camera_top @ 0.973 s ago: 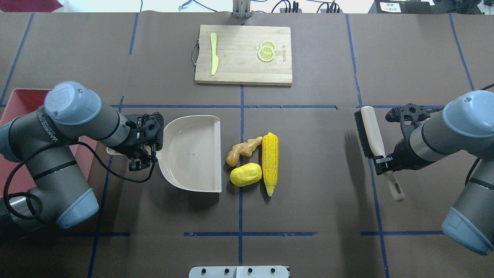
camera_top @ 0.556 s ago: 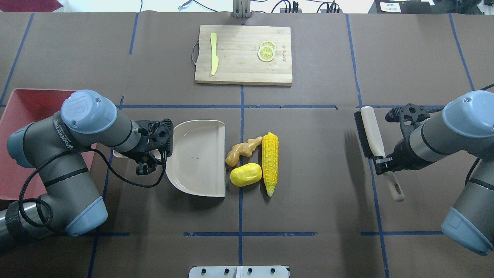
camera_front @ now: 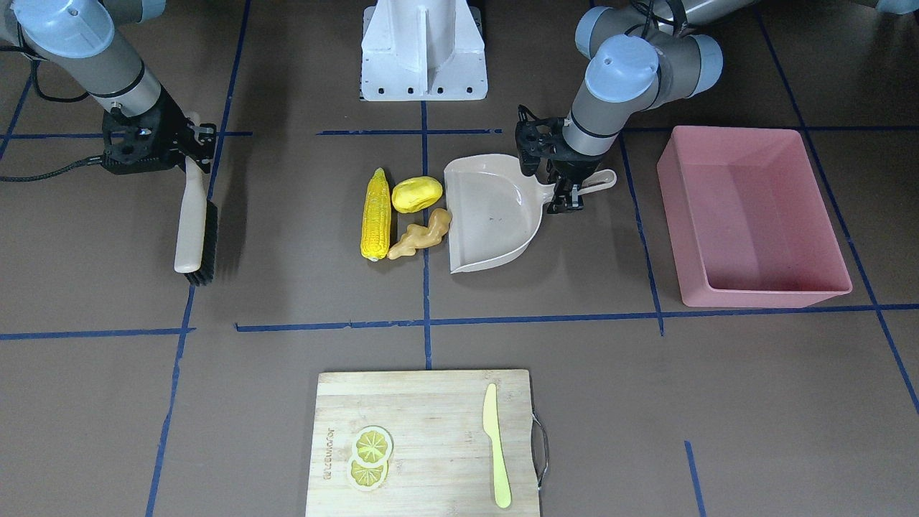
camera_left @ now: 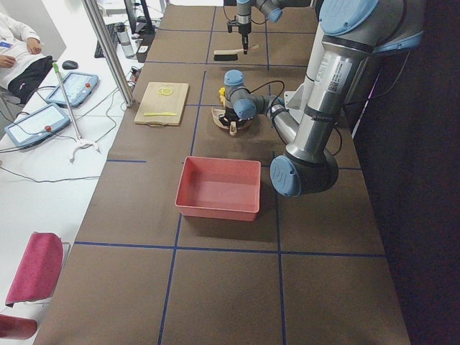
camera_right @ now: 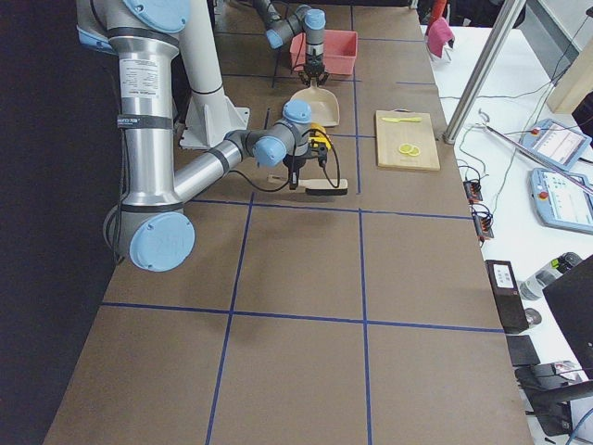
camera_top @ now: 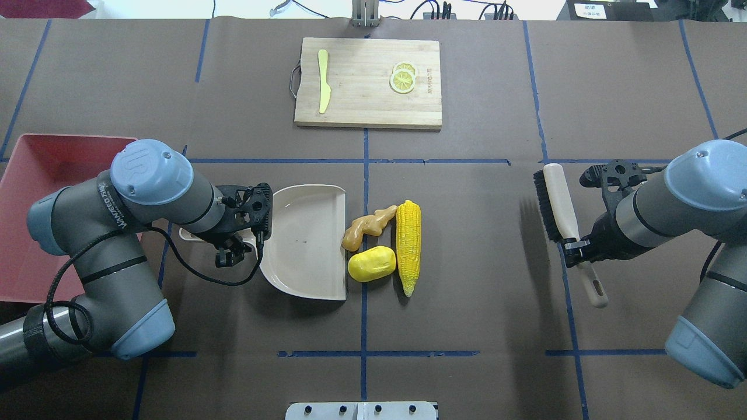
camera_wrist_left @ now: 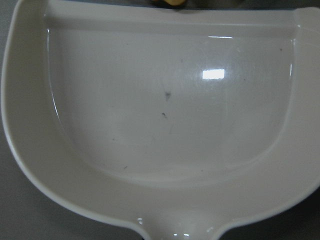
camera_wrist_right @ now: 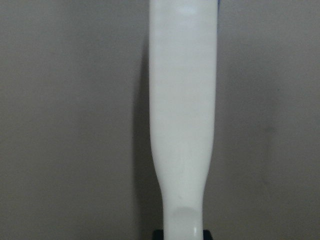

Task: Sweep and dump trash into bin
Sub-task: 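Move the brush with the right gripper behind the corn and potato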

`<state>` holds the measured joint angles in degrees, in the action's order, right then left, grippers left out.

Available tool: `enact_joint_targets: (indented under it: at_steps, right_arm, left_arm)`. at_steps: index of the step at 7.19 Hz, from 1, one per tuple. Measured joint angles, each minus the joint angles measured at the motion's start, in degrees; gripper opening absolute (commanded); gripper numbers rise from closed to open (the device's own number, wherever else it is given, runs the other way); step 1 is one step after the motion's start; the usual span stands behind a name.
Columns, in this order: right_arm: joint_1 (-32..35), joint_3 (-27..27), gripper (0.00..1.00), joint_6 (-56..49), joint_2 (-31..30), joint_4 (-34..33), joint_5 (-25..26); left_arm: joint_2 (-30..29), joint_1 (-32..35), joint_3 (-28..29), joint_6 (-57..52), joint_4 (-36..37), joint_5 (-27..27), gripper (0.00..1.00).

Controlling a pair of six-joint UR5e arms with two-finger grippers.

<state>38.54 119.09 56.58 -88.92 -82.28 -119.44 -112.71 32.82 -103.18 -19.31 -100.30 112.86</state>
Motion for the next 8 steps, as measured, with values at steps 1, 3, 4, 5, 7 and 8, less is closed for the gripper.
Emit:
enact_joint_targets:
  at_steps: [1, 3, 4, 5, 7, 8]
  right_arm:
    - [-1.1, -0.1, 0.0, 2.3, 1.7, -0.2, 0.0]
    - [-5.2, -1.2, 0.0, 7.3, 5.6, -0.7, -0.1]
    - [-7.3, -1.9, 0.0, 9.4, 8.0, -2.2, -0.3]
    - [-9.2, -2.3, 0.0, 11.1, 11.5, -5.9, -0.2]
    - [-13.2, -4.0, 0.0, 14.8, 18.0, -11.1, 2.9]
    - [-14.5, -5.5, 0.0, 16.0, 20.1, -11.7, 4.7]
  left_arm:
    - [-0.5, 0.0, 0.0, 0.0, 0.7, 0.0, 0.02]
    - [-0.7, 0.0, 0.0, 0.1, 1.0, 0.0, 0.02]
    - [-0.7, 0.0, 0.0, 0.1, 1.1, 0.1, 0.02]
    - [-0.8, 0.0, 0.0, 0.1, 1.0, 0.1, 0.02]
    - [-0.8, 0.0, 0.0, 0.1, 1.0, 0.1, 0.03]
    - [-0.8, 0.0, 0.0, 0.2, 1.0, 0.1, 0.03]
